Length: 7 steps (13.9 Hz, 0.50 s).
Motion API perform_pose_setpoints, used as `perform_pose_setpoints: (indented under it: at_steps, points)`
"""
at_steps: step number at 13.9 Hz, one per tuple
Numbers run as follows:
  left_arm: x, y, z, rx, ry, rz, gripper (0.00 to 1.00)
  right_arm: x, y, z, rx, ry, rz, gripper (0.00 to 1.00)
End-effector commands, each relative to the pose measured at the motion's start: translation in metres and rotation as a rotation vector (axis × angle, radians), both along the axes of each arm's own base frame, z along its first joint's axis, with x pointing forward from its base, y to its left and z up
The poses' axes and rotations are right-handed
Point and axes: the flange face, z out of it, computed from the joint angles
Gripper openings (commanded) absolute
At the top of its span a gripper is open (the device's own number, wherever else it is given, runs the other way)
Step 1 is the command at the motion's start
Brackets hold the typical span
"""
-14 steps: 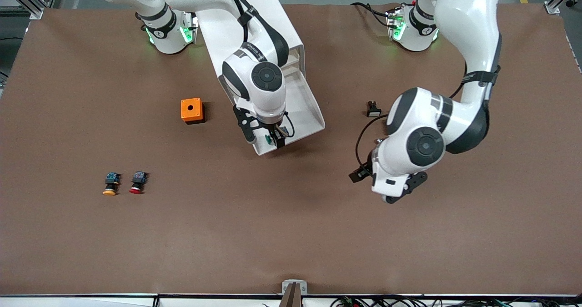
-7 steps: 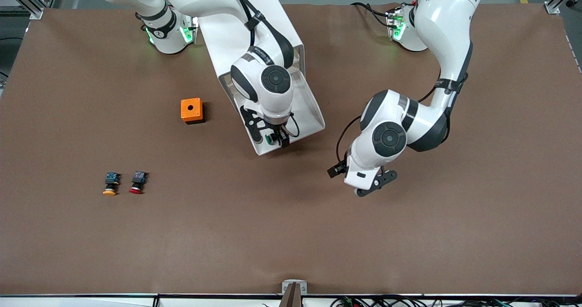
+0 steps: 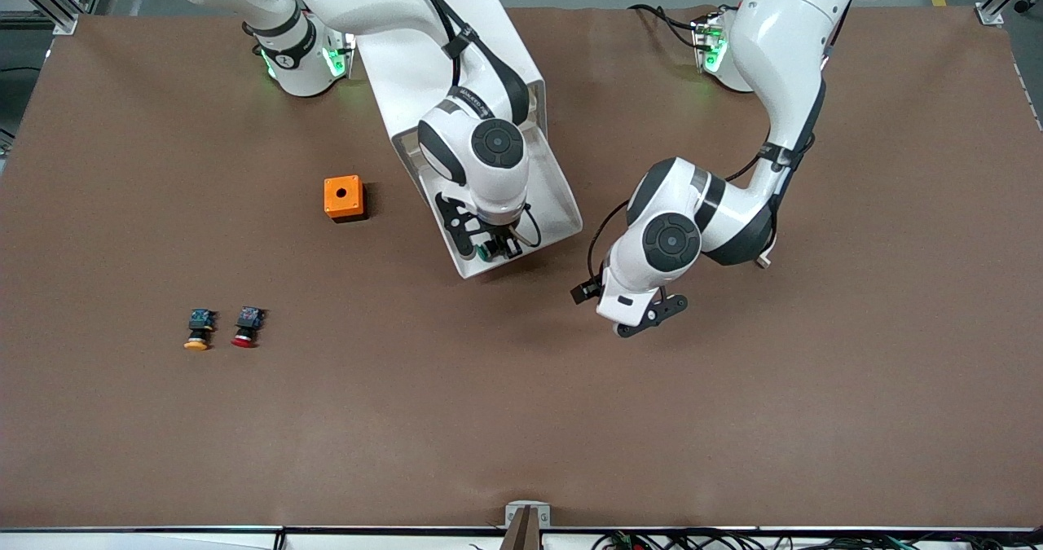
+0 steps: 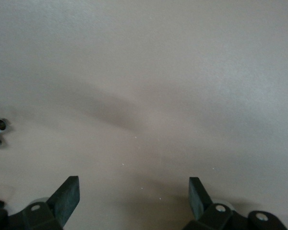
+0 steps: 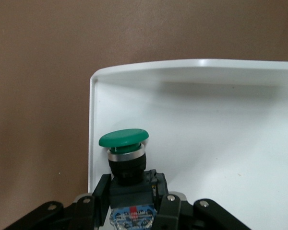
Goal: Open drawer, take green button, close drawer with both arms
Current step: 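Grasp the green push button with the right gripper while the left gripper returns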
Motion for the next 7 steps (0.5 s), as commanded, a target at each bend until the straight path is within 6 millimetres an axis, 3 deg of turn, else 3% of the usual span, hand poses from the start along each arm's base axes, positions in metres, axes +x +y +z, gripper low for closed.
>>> perform_pose_setpoints:
  at_steps: [1,3,4,7]
  points:
    - [-0.009,-0.004,-0.008,-0.02,-0.045,-0.016,1.0,0.026,-0.011,0.026,0.005,-0.005,-0.036,0.0]
    - [-0.015,-0.008,-0.013,-0.023,-0.058,-0.027,1.0,0.047,-0.034,0.058,-0.035,0.079,0.024,0.0]
    - [-0.017,-0.011,-0.015,-0.023,-0.057,-0.03,1.0,0.061,-0.054,0.084,-0.021,0.136,0.06,0.0]
    - [-0.026,-0.024,-0.023,-0.026,-0.046,-0.034,1.0,0.084,-0.133,0.15,0.025,0.201,0.255,0.0]
